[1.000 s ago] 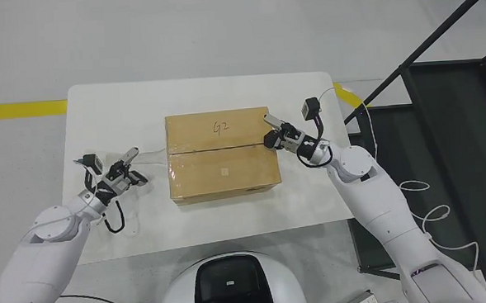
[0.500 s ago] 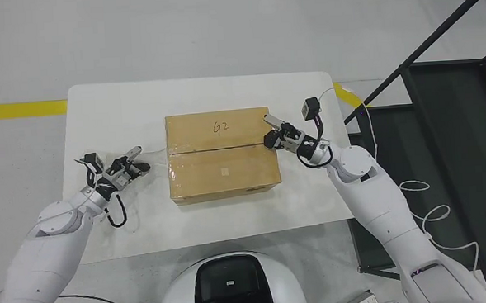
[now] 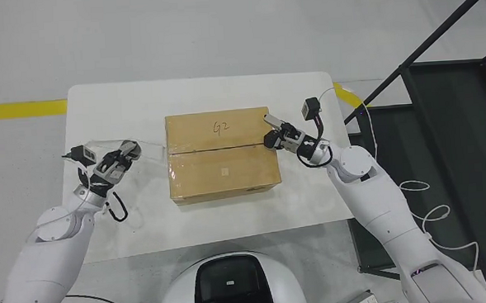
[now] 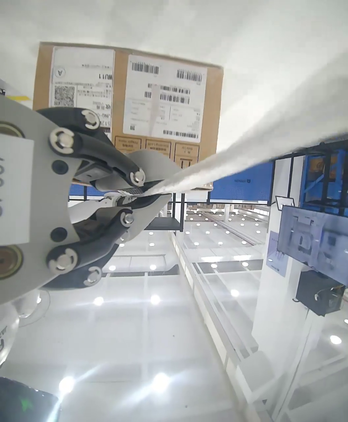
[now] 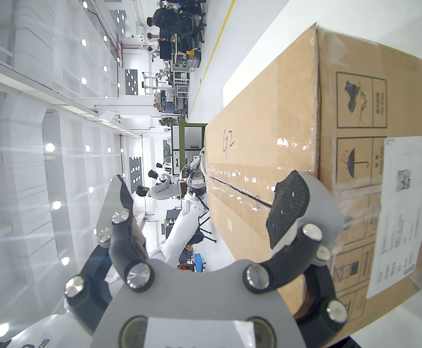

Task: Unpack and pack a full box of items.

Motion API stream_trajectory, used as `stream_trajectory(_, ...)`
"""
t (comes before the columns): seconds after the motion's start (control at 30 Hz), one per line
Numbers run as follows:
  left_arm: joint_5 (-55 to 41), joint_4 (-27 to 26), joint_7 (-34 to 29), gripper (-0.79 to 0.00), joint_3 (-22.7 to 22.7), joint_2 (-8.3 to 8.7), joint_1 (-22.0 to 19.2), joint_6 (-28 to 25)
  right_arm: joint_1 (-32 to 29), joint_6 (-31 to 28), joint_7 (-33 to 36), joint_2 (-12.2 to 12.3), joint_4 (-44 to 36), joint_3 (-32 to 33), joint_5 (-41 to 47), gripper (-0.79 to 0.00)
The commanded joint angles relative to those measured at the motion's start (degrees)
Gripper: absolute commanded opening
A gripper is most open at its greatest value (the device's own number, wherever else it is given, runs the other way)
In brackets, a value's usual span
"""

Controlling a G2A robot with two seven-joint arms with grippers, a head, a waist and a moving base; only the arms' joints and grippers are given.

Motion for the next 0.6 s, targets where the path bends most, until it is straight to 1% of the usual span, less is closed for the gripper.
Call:
stream_trajectory(0.0,1.3,-2.5,0.2,-0.785,-0.5,0.07,0.5,0.5,0.0,0.0,0.0,0.0,0.0,0.0,0.0,0.000)
stream_trajectory(0.13,3.5,-6.6,0.4,-0.785,-0.9,0.00,0.9,1.9,0.0,0.0,0.0,0.0,0.0,0.0,0.0,0.000)
stream_trajectory(0.27,5.4,-9.5,0.6,-0.785,-0.4,-0.30,0.8,3.1,0.0,0.0,0.0,0.0,0.0,0.0,0.0,0.000)
stream_trajectory(0.4,7.6,-10.9,1.2,-0.785,0.4,-0.75,0.1,4.0,0.0,0.0,0.0,0.0,0.0,0.0,0.0,0.000)
stream_trajectory(0.57,10.4,-11.3,1.0,-0.785,2.6,-1.51,-1.6,5.8,0.0,0.0,0.0,0.0,0.0,0.0,0.0,0.000)
